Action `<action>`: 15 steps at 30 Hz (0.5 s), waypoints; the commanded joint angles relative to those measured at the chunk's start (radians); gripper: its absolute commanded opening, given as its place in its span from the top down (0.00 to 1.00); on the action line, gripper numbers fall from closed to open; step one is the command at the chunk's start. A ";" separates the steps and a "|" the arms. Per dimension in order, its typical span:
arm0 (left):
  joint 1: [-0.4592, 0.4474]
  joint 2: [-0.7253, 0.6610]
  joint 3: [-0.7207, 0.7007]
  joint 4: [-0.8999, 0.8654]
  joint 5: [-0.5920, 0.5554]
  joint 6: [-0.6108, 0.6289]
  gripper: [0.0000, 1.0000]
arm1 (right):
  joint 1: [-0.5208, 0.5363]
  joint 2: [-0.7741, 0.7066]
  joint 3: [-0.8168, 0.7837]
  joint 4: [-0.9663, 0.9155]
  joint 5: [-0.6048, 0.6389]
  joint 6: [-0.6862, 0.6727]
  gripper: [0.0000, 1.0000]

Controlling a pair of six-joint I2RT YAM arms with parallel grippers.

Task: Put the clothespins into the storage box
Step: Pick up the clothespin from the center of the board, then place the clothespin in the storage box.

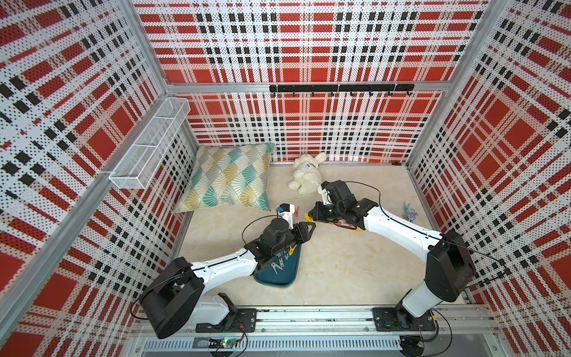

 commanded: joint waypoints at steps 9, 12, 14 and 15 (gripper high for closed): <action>-0.005 0.014 0.008 0.028 -0.030 -0.008 0.68 | 0.045 -0.009 0.021 0.026 0.005 0.030 0.95; -0.004 0.018 0.010 0.028 -0.028 -0.005 0.77 | 0.051 -0.004 0.023 0.024 0.008 0.029 0.94; -0.005 0.016 0.010 0.028 -0.024 -0.005 0.82 | 0.051 -0.006 0.020 0.023 0.018 0.027 0.91; -0.005 0.016 0.010 0.028 -0.024 -0.005 0.84 | 0.051 -0.007 0.020 0.023 0.024 0.026 0.89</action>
